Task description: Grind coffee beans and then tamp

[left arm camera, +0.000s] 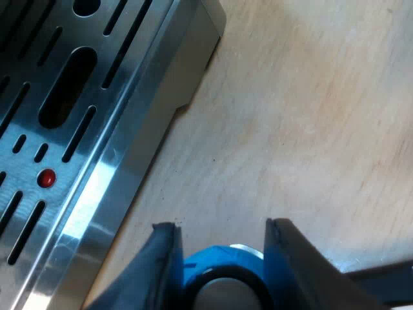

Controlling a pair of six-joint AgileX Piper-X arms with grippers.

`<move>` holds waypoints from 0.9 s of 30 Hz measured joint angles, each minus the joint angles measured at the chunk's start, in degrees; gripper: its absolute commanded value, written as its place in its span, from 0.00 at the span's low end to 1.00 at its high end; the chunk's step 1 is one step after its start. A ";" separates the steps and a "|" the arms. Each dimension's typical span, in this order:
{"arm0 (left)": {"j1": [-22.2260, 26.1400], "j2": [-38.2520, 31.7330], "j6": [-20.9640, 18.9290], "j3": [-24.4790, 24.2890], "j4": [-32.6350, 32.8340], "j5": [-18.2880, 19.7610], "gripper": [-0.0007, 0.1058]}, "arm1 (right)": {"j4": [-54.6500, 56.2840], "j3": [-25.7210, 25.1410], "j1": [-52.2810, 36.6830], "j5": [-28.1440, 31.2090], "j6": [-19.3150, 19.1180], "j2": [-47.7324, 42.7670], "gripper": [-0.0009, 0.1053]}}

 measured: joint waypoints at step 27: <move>0.00 0.00 0.00 2.00 -3.46 0.00 0.01 | 0.00 0.00 0.00 0.00 0.00 0.00 0.45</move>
